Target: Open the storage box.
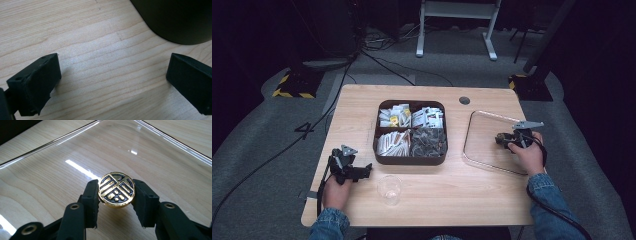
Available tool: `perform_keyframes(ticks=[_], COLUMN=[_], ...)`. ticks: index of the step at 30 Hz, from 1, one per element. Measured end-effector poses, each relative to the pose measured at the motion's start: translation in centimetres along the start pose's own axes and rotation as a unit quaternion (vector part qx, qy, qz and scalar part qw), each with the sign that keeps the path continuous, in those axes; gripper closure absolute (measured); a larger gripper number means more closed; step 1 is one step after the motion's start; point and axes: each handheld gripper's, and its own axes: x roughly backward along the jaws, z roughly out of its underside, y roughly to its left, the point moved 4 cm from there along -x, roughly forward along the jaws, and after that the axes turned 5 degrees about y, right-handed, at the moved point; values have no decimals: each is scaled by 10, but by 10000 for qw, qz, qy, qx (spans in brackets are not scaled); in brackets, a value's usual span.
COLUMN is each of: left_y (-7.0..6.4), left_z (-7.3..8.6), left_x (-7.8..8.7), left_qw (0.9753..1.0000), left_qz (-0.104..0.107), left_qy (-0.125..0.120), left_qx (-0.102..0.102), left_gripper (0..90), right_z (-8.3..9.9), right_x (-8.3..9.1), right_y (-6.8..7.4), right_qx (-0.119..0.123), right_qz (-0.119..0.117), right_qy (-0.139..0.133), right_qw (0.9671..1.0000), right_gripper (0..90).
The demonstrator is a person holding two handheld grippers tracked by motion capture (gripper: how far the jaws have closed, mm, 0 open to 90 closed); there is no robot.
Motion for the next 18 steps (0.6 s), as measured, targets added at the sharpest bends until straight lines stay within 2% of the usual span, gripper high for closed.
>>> perform_keyframes(ticks=[6,11,13,15,18], left_y=[0,0,0,0,0], left_z=[0,0,0,0,0], left_x=[0,0,0,0,0], left_qw=[10000,10000,10000,10000,10000], left_qz=[-4,-3,-3,-4,-6], left_qy=[-2,-1,-2,-1,-3], left_qx=[11,-1,13,0,12], left_gripper=[0,0,0,0,0], right_z=[4,5,5,3,1], right_x=[-6,-8,-8,-7,-5], right_y=[0,0,0,0,-1], right_qx=[-8,-71,-180,-246,-299], right_qz=[-5,-48,-135,-114,-97], right_qy=[133,81,51,-23,-112], right_qw=[9999,9999,9997,9996,9994], right_gripper=[583,577,536,470,431])
